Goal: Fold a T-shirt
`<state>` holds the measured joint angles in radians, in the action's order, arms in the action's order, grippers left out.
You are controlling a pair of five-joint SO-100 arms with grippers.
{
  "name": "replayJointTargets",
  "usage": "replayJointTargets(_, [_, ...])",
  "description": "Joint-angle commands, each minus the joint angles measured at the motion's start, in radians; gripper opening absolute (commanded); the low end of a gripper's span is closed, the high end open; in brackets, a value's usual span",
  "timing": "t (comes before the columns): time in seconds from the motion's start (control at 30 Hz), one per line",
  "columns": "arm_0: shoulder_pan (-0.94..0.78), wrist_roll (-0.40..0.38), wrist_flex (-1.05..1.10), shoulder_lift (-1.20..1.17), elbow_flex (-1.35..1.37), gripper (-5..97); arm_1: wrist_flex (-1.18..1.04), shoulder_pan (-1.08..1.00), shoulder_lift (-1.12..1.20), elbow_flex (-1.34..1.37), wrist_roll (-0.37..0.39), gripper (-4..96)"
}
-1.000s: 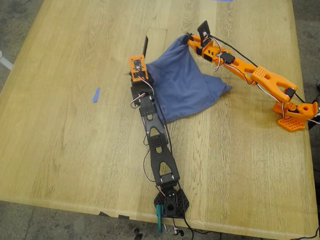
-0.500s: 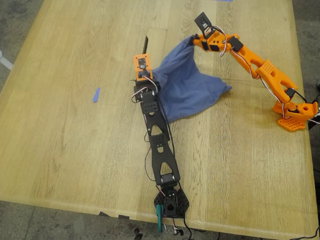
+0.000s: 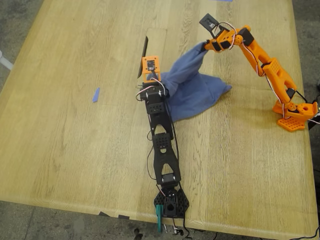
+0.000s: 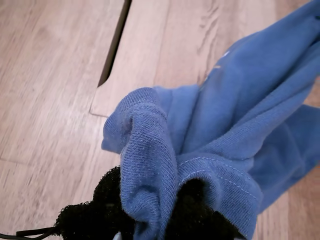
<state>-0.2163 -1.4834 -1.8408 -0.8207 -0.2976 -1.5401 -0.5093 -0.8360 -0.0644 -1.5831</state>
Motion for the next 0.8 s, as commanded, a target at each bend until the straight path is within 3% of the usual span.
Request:
replayJointTargets(0.0, [0.005, -0.015, -0.052, -0.232, -0.041, 0, -0.054, -0.002, -0.104, -0.051, 0.003, -0.1])
replayJointTargets(0.5, [0.032, -0.041, -0.058, -0.396, 0.192, 0, -0.156, 0.041, -0.198, -0.012, 0.02, -0.1])
replayJointTargets(0.77, [0.0, -0.06, -0.058, -0.216, 0.046, 0, -0.08, 0.057, -0.087, -0.052, 0.014, -0.1])
